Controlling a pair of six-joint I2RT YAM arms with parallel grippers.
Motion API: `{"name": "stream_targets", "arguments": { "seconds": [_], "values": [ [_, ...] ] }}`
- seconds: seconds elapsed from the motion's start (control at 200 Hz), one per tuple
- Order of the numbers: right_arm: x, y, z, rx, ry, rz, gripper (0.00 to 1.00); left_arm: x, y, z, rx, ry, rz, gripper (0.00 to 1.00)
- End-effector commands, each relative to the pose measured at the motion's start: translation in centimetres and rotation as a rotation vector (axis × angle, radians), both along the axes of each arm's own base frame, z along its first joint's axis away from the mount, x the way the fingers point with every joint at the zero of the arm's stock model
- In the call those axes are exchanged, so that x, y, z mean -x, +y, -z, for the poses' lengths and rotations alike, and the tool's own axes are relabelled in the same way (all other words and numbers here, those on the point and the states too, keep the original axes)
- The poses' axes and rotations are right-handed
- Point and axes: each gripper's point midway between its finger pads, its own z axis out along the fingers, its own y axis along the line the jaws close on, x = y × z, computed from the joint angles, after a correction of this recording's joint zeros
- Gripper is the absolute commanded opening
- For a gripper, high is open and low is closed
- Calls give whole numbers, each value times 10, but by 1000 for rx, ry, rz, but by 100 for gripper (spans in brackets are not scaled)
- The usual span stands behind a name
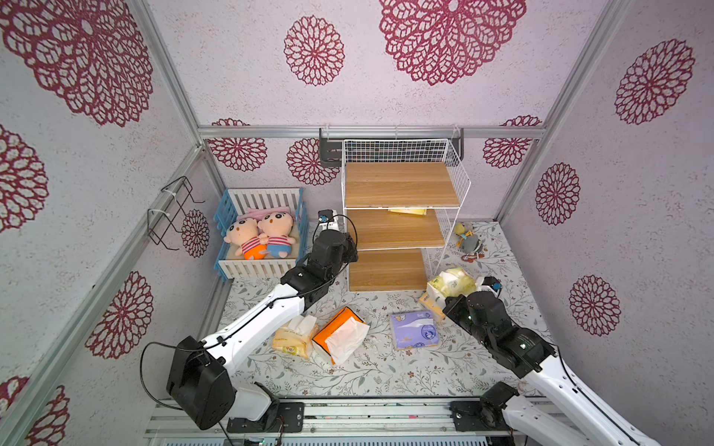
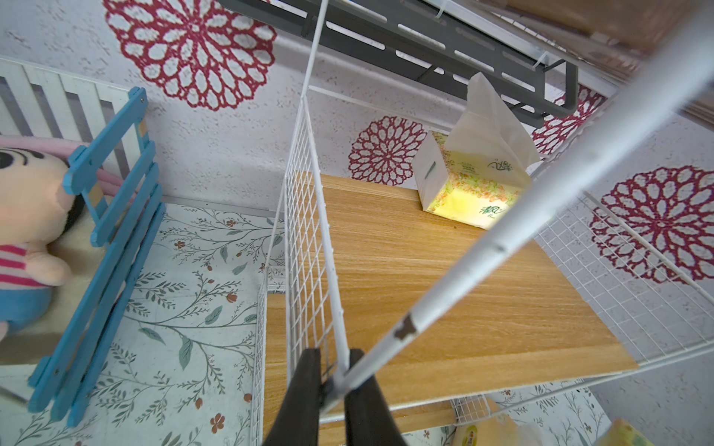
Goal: Remove the tissue boxes from the shelf
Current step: Pick up a box of tissues from the shelf, then place the box of tissues at the center of the board.
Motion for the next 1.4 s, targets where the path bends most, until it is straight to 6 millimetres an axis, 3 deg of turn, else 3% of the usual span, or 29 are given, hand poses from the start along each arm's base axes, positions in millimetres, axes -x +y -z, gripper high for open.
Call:
{"name": "stream_targets", "arguments": {
  "seconds": [0.0,0.185,0.385,0.6,0.631,0.691,0.746,0.801,0.881,0.956,1.201,1.286,1.396],
  "values": [
    [26,-33,24,130,115,77,0,6,19,-25,85,-17,-55,4],
    [50,-50,58,103,193,159,0,7,20,-33,79,-30,-33,5],
    [59,-43,103,45,260,158,0,4,21,-35,71,-26,-2,5],
    [67,-36,140,30,333,133,0,4,40,-29,51,-16,-28,5],
    [68,-35,140,26,332,127,9,4,43,-28,52,-16,-32,5],
    [67,-33,136,19,320,111,36,4,47,-28,54,-16,-36,5],
    [66,-33,129,12,307,106,57,4,49,-29,51,-17,-37,6],
    [66,-31,120,2,292,98,68,4,51,-30,45,-18,-39,6],
    [63,-28,97,-23,258,85,72,2,55,-30,35,-15,-47,6],
    [58,-25,64,-44,199,70,73,1,61,-27,26,-4,-60,6],
    [32,-32,-57,56,-14,35,62,-1,74,-19,23,17,-90,6],
    [10,-31,-96,141,-87,16,50,0,74,-19,29,22,-89,6],
    [-38,-21,-124,173,-135,-47,25,2,75,-17,35,24,-95,6]
  ]
}}
